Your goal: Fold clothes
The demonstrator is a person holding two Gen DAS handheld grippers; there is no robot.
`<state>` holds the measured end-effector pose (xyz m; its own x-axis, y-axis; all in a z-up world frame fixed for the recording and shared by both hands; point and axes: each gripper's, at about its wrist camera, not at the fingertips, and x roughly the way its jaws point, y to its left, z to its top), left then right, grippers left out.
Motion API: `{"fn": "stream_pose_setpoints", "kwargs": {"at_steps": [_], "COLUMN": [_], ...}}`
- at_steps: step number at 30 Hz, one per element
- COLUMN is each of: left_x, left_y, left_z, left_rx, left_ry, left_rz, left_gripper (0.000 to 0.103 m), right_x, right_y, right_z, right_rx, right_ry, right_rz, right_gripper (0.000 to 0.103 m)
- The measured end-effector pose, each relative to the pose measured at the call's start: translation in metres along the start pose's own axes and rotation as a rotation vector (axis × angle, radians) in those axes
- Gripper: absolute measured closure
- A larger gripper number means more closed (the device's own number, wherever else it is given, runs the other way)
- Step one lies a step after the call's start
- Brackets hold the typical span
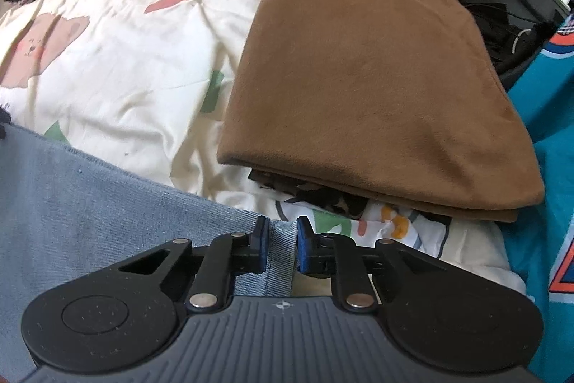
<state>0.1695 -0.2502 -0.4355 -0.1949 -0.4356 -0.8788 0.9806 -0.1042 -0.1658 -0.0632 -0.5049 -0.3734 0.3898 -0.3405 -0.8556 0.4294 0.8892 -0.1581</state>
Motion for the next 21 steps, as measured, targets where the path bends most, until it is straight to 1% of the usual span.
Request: {"fn": "stream_pose_setpoints", "kwargs": {"at_steps": [1,4,10,15,18,21], "left_x": [-0.001,-0.004,-0.004,0.007,0.011,0.008], "left_y": [0.002,0.003,0.002,0.004,0.005,0.004], "left_z": [0.0,0.0,0.002,0.0,-0.001,0.0], "left_rx": [-0.007,-0.009,-0.007,-0.019,-0.036,-0.045], "left_ry": [-0.007,-0.023,-0.04,-0.034,-0.035,-0.039], "left_rz": [-0.009,-0.012,-0.001,0.014,0.025,0.038], "left_gripper": [0.1,0.101,0.102,0.102,0.102,0.101], "right_x": [0.0,-0.001,0.004,0.028,0.036,0.035], "right_y": [-0.001,-0.005,-0.006,-0.004,-0.002,-0.005], "right_z": [0.002,0.007,0.012,0.008,0.01,0.012], "right_rx": [0.001,0.005,0.018,0.032,0.046,0.067], "right_ry": [-0.003,-0.014,-0.007,0.037,0.034,0.033], "right_rz": [-0.004,-0.015,-0.025,-0.021,-0.024,-0.015], "right_gripper": [0.088,0.088,0.088,0.088,0.086,0.085]}}
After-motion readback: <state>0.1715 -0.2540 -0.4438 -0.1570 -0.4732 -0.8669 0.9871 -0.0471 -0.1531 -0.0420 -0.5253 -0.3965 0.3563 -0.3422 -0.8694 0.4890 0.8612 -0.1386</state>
